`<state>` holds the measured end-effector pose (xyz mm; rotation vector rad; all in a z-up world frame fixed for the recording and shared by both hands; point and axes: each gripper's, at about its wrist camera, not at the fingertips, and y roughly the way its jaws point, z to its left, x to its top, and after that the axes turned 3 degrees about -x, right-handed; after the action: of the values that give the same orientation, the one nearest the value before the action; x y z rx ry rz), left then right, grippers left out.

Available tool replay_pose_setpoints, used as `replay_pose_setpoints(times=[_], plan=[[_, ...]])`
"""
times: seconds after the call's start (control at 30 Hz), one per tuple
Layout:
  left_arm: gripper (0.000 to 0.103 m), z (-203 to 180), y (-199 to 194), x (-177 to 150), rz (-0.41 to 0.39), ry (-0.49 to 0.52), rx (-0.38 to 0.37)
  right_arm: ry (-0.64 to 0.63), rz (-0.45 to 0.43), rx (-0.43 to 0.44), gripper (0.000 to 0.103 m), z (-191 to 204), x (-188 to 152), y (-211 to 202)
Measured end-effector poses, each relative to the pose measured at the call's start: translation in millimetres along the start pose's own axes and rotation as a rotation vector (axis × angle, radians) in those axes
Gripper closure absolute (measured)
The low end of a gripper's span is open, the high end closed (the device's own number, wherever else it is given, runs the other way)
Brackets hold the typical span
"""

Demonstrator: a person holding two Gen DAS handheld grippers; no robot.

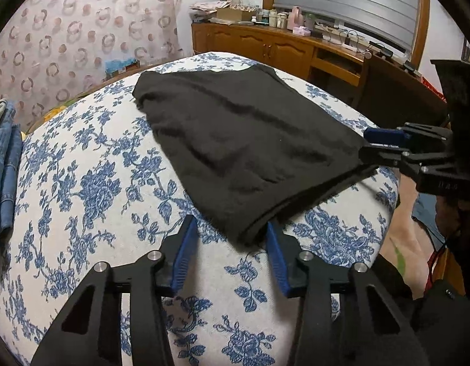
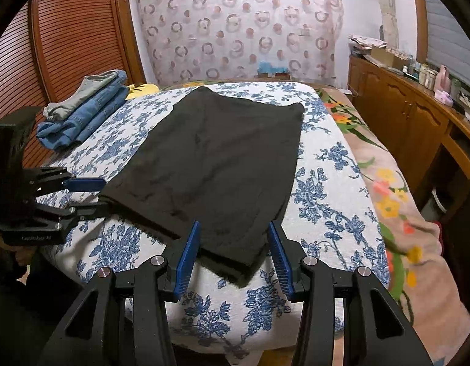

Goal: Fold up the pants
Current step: 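Grasp the pants' hem end with the left tool while the right tool grasps beside it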

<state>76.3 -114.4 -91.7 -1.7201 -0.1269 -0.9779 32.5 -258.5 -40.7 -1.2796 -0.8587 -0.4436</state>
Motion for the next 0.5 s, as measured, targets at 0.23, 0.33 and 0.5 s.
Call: replay_pose_setpoints(times=[0.23, 0.33, 0.5], plan=[[0.084, -6.4, -2.9, 0.3, -0.018, 0.019, -0.018, 0.024, 0.012, 0.005, 0.055, -4.5, -2.0, 7.0], [0.087, -10.6, -8.8, -1.3, -0.036, 0.031, -0.016, 0.036, 0.017, 0.004, 0.055, -7.5, -3.0, 9.6], [0.088, -12.4, -9.2, -8.1, -0.024, 0.027, -0.015, 0.043, 0.016, -0.002, 0.055, -9.1, -1.5, 10.2]])
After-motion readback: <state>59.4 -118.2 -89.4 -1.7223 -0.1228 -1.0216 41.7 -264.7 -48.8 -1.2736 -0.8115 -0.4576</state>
